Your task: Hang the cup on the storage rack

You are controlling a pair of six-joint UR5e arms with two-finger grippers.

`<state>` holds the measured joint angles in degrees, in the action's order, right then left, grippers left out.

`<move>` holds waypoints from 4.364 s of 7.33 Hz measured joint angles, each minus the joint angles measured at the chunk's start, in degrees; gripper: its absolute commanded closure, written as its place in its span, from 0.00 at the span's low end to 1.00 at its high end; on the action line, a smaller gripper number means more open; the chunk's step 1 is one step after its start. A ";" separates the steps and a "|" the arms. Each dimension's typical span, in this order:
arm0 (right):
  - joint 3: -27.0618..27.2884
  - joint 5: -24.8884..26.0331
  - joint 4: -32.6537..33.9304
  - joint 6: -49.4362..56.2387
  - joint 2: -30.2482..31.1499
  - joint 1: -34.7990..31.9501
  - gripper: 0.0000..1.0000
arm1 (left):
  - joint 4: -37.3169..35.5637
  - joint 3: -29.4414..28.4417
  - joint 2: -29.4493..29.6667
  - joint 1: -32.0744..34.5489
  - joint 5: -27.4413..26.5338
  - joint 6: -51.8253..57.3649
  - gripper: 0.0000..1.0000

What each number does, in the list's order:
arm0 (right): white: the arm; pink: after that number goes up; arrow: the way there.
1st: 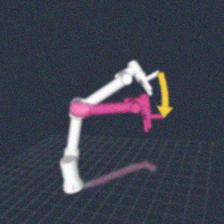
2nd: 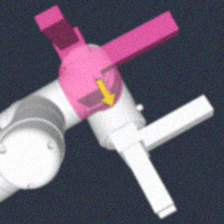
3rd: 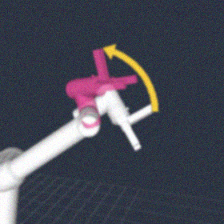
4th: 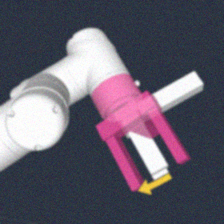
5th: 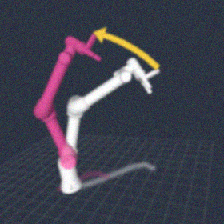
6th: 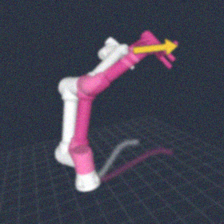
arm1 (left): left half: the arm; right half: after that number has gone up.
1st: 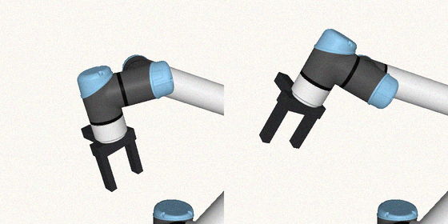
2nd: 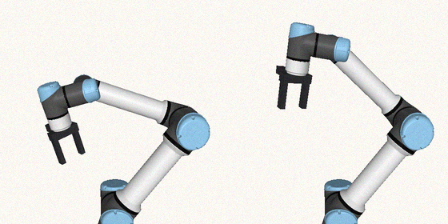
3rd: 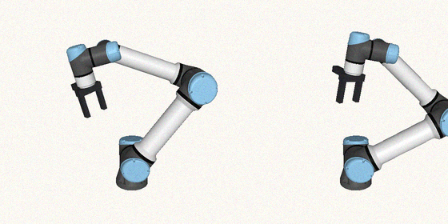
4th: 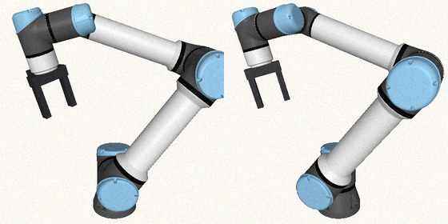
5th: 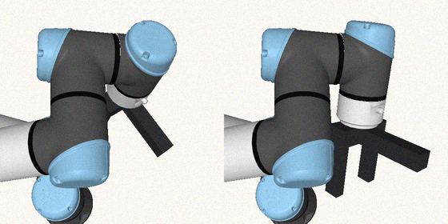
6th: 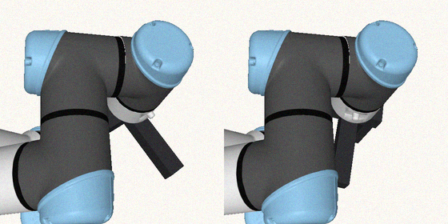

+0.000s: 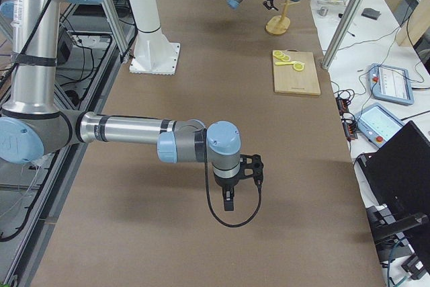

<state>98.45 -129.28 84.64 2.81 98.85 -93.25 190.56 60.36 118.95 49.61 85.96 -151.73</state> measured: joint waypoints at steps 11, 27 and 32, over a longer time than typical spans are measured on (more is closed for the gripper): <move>0.00 0.00 0.00 -0.03 -0.05 0.00 0.00 | -0.02 7.32 -4.39 -0.33 -3.13 1.27 0.01; -0.04 -0.76 -2.28 0.67 3.04 0.00 0.00 | -23.82 45.69 -42.19 2.71 23.11 101.22 0.01; -0.18 -0.87 -2.29 0.65 3.14 0.00 0.00 | -49.74 47.21 -44.42 17.71 29.45 137.59 0.01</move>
<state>98.26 -130.15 82.35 3.46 101.99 -93.25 140.82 107.58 74.53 67.31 115.40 -14.14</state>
